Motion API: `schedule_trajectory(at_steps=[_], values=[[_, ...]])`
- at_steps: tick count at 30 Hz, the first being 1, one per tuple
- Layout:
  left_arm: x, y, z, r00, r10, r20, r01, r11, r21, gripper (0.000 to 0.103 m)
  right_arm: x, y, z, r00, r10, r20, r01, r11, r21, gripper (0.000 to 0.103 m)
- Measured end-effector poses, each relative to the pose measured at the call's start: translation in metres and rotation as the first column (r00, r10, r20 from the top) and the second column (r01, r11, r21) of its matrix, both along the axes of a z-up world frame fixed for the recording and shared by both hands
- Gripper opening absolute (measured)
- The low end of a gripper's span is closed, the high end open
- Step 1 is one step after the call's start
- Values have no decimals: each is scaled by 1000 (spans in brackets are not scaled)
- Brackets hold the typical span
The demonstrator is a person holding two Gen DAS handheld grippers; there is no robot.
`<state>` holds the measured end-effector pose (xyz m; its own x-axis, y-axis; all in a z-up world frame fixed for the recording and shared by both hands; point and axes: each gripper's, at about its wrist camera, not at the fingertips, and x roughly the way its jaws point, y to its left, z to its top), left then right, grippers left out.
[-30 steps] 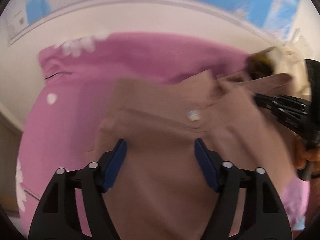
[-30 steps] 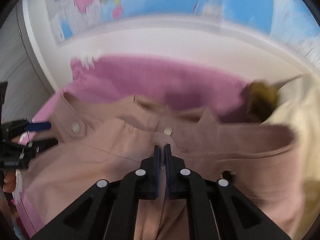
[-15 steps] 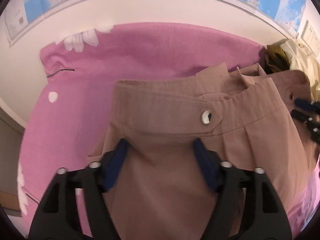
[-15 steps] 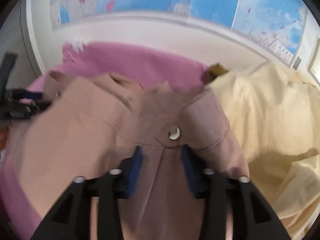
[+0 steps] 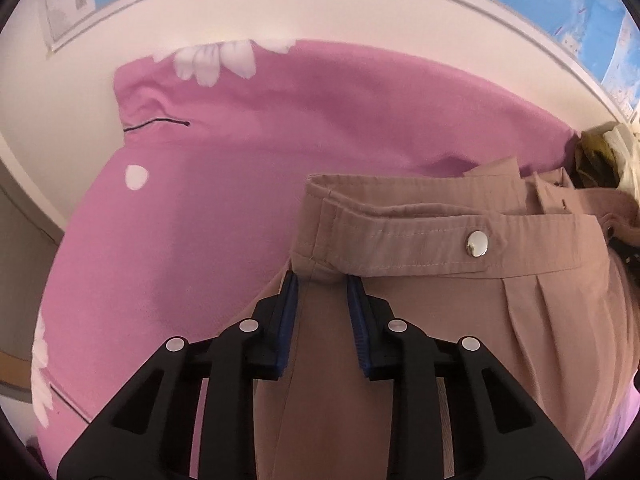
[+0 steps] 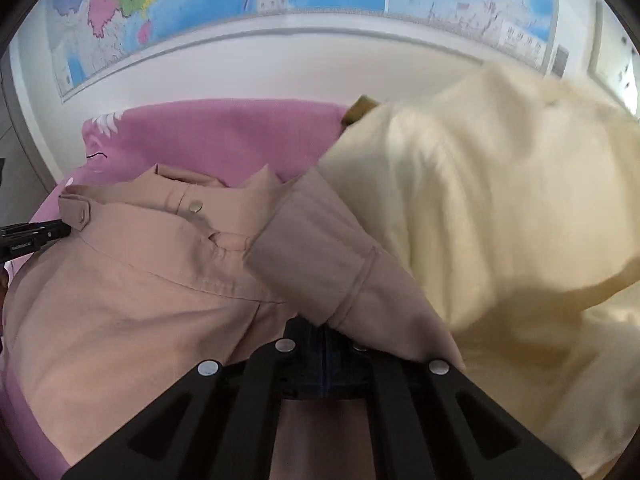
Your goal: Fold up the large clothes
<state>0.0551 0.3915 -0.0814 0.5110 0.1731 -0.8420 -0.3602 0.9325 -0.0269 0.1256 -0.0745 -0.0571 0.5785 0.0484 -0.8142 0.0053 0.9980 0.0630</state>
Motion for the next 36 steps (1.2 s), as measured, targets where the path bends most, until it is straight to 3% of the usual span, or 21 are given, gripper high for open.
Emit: schedule_trajectory(at_steps=[3, 5, 6, 7, 10, 14, 17, 22, 27, 33, 36], values=[[-23, -1, 15, 998, 7, 65, -6, 1000, -21, 43, -12, -10, 11, 1000, 1, 4, -1, 996, 93, 6], [-46, -2, 27, 994, 9, 110, -8, 1000, -9, 49, -30, -17, 26, 999, 8, 36, -14, 985, 171, 21], [-60, -3, 33, 991, 11, 135, -9, 1000, -13, 50, -39, -19, 32, 998, 12, 56, -22, 981, 190, 37], [-73, -3, 38, 988, 15, 153, -11, 1000, -24, 53, -56, -22, 43, 996, 14, 90, -34, 976, 214, 46], [-112, -4, 42, 984, 20, 180, -7, 997, -73, 57, -98, -28, 61, 989, 35, 142, -73, 960, 271, 59], [-147, -15, 34, 983, -10, 186, 40, 986, -161, 61, -142, -30, 59, 989, 67, 133, -113, 920, 375, 62], [-170, -25, 19, 979, -4, 204, 66, 952, -298, 61, -161, -29, 46, 995, 53, 88, -85, 903, 422, 64], [-184, -50, 3, 980, -34, 198, 110, 916, -385, 61, -190, -25, 0, 999, 20, -29, 2, 785, 620, 64], [-174, -65, -15, 980, -54, 189, 143, 855, -498, 61, -189, -21, -28, 996, -29, -88, 83, 699, 710, 65], [-152, -78, -23, 978, -56, 200, 158, 827, -539, 65, -169, -16, -31, 993, -87, -83, 120, 688, 715, 67], [-143, -70, -28, 977, -11, 211, 138, 790, -598, 70, -162, -17, -30, 989, -129, -72, 141, 683, 717, 72]])
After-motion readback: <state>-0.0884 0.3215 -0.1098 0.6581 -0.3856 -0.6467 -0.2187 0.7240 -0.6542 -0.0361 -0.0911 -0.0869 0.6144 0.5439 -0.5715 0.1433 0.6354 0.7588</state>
